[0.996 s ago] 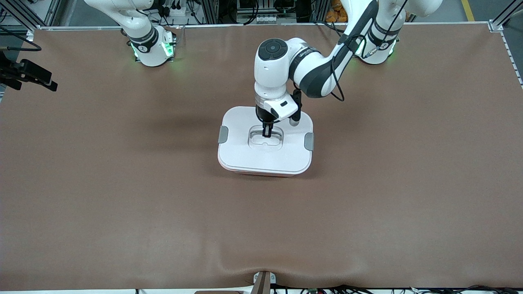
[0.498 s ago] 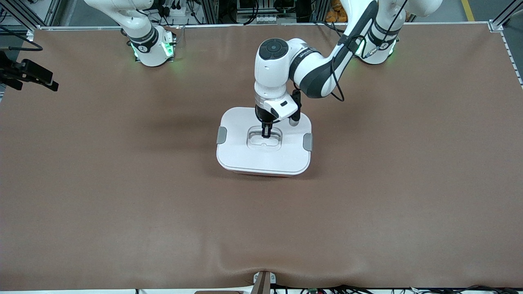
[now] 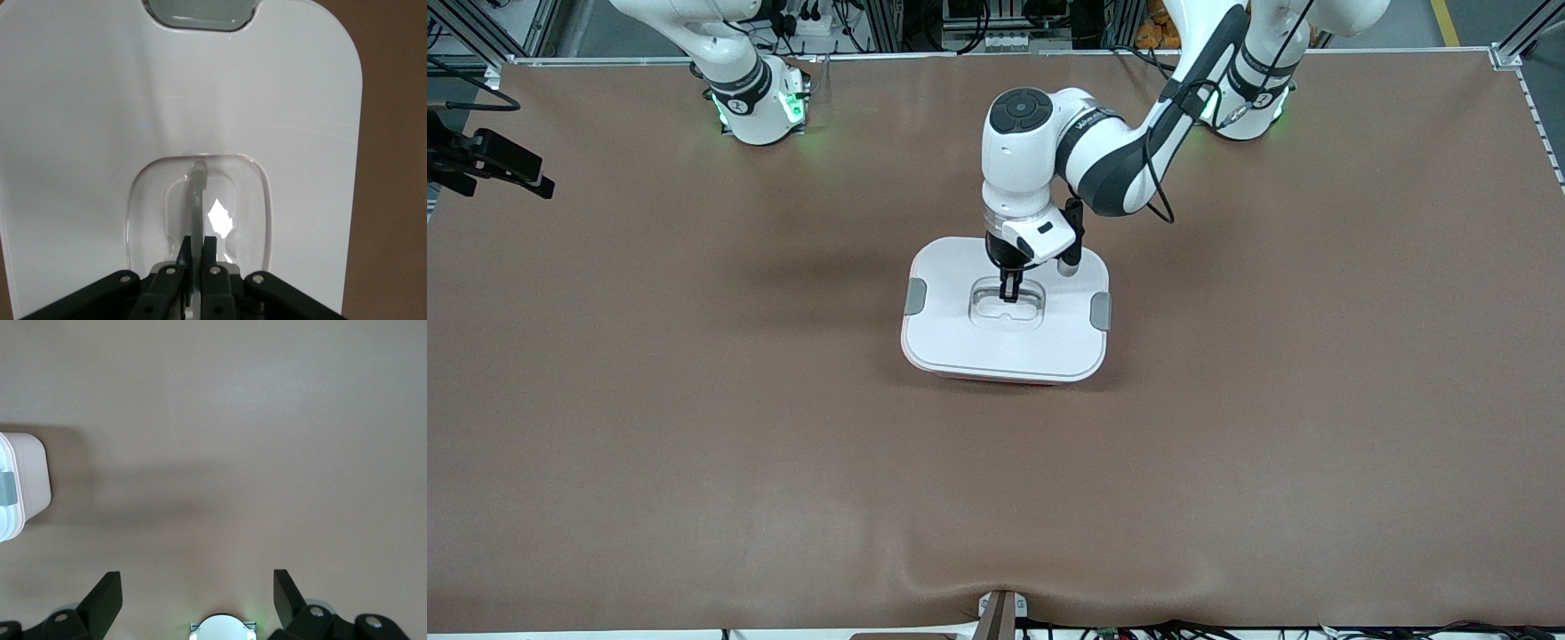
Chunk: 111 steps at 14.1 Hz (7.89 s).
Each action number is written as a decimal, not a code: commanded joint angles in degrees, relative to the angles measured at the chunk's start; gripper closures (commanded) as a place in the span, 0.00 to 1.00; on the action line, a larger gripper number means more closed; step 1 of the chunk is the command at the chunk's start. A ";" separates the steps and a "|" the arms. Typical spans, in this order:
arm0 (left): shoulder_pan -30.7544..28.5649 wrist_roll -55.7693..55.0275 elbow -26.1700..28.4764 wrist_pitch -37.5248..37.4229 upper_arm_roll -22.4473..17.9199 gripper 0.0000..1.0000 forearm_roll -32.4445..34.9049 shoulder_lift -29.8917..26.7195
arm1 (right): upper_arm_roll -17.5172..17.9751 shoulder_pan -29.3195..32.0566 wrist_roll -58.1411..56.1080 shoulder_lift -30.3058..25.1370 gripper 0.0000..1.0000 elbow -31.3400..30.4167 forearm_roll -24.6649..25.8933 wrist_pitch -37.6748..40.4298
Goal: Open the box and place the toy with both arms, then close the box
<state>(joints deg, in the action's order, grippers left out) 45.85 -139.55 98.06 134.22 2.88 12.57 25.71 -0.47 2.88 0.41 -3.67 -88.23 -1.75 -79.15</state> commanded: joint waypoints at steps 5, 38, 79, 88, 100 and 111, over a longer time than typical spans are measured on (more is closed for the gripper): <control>0.47 -1.95 0.47 2.10 -0.24 1.00 1.66 0.30 | 0.12 0.37 0.82 -0.38 0.00 0.34 -0.89 -0.04; 0.20 -6.26 -0.06 2.81 -0.24 0.53 3.51 1.36 | 0.03 0.37 0.21 -0.38 0.00 0.43 -0.80 0.05; -42.24 96.62 -16.06 -35.24 4.24 0.00 -12.14 -12.96 | 0.03 0.37 0.12 0.06 0.00 0.87 -0.80 0.13; -44.09 118.89 -17.11 -50.44 1.86 0.00 -12.14 -22.18 | 0.03 0.46 0.12 0.06 0.00 0.87 -0.80 0.22; -45.76 141.82 -11.49 -49.84 -1.20 0.00 -11.34 -27.73 | 0.03 0.28 0.03 0.06 0.00 0.87 -0.80 0.22; -45.67 138.85 -11.31 -49.93 -1.39 0.00 -12.31 -27.47 | 0.03 0.28 0.03 0.06 0.00 0.87 -0.80 0.22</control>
<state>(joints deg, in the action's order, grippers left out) 0.19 0.21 86.17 83.71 1.51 1.28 -1.26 -0.56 2.91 0.42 -3.66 -88.06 -1.92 -79.32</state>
